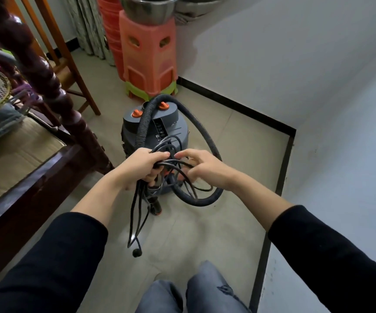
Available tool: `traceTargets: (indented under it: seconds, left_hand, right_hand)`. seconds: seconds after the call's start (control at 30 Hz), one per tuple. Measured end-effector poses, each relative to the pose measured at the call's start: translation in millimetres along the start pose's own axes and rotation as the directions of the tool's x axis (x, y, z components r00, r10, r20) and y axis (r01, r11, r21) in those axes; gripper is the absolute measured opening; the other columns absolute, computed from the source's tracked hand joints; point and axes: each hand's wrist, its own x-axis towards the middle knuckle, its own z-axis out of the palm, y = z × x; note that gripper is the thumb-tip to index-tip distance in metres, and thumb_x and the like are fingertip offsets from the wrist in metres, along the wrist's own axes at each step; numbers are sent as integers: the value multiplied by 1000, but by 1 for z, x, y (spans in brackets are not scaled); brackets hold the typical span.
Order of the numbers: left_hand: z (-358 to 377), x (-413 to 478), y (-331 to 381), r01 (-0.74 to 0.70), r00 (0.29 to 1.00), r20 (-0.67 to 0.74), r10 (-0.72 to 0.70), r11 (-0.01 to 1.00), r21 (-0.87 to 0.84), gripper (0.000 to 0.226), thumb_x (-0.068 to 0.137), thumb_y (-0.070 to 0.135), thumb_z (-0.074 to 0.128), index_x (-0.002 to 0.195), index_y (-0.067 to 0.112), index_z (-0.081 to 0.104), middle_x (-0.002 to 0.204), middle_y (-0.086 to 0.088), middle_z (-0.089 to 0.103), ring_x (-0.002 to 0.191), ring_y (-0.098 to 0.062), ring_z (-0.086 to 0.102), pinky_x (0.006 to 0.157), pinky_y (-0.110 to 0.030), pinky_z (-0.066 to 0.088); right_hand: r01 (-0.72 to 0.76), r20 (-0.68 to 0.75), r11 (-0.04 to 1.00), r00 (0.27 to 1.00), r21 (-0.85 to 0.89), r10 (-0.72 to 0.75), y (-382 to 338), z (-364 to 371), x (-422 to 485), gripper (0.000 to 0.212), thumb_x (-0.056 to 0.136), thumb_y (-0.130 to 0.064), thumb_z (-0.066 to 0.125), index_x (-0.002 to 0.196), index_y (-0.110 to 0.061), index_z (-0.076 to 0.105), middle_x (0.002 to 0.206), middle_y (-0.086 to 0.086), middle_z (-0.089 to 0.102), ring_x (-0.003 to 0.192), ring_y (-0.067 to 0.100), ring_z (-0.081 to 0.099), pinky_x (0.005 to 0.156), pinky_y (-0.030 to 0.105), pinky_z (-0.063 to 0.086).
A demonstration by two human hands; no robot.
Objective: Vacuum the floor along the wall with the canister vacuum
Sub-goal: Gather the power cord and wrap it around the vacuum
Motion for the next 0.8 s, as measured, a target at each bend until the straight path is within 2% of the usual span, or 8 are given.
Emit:
traceTargets:
  seconds: [0.1, 0.17, 0.27, 0.5, 0.6, 0.67, 0.73, 0.8]
  left_hand:
    - [-2, 7, 3, 5, 998, 59, -4, 1000, -11, 43, 100, 31, 49, 65, 6, 50, 43, -2, 35, 36, -14, 30, 44, -25, 37]
    - [2, 15, 5, -15, 997, 80, 20, 998, -64, 43, 102, 32, 44, 70, 4, 54, 43, -3, 38, 36, -15, 36, 56, -31, 47]
    - [1, 33, 12, -92, 994, 44, 96, 993, -74, 48, 102, 38, 38, 76, 4, 60, 48, -3, 47, 51, -19, 56, 67, -28, 53]
    - [24, 100, 16, -110, 988, -90, 126, 980, 163, 61, 96, 59, 29, 64, 15, 55, 62, -3, 55, 65, -17, 57, 73, -23, 47]
    - [43, 128, 12, -12, 964, -263, 23, 999, 46, 62, 94, 61, 33, 57, 13, 48, 47, 2, 43, 46, -12, 43, 67, -28, 44]
    - [57, 146, 10, 72, 947, -310, -87, 996, -60, 64, 90, 64, 36, 52, 13, 45, 43, 3, 35, 40, -11, 34, 59, -30, 38]
    - [66, 160, 7, 133, 949, -273, -158, 985, -107, 67, 84, 70, 38, 54, 11, 45, 47, -2, 32, 42, -14, 29, 52, -28, 31]
    - [72, 168, 6, 176, 968, -154, -200, 972, -159, 63, 89, 65, 46, 58, 10, 46, 52, -5, 29, 44, -16, 24, 48, -26, 25]
  right_hand:
    - [68, -54, 998, 996, -2, -68, -2, -12, 7, 13, 75, -16, 74, 82, -12, 63, 70, 3, 60, 63, 10, 54, 61, 26, 45]
    - [129, -226, 992, 966, 13, -122, -6, -30, 18, 20, 78, -14, 76, 66, -9, 60, 60, 0, 53, 52, 7, 46, 54, 24, 39]
    - [216, -507, 926, 861, 311, -31, -11, -73, 34, 27, 77, -5, 72, 55, -10, 56, 51, -1, 46, 46, 10, 39, 50, 26, 35]
    - [280, -578, 662, 765, 695, 284, 32, -165, 78, 42, 81, 1, 61, 52, -18, 38, 42, -7, 28, 37, 9, 23, 46, 25, 28]
    - [66, -619, 919, 757, 388, 207, 72, -195, 99, 30, 82, -11, 69, 59, -16, 50, 52, -4, 41, 49, 13, 38, 56, 31, 35]
    - [-101, -494, 994, 863, 46, 111, 93, -206, 112, 18, 80, -22, 75, 88, -16, 60, 76, -2, 57, 73, 17, 53, 71, 35, 44]
    - [-24, -276, 953, 959, -301, -63, 106, -207, 128, 70, 70, -28, 83, 131, -21, 47, 120, 2, 56, 111, 21, 51, 93, 37, 43]
    - [192, -7, 793, 971, -578, -239, 104, -191, 144, 102, 66, -31, 83, 149, -32, 24, 154, -1, 29, 142, 21, 21, 112, 43, 24]
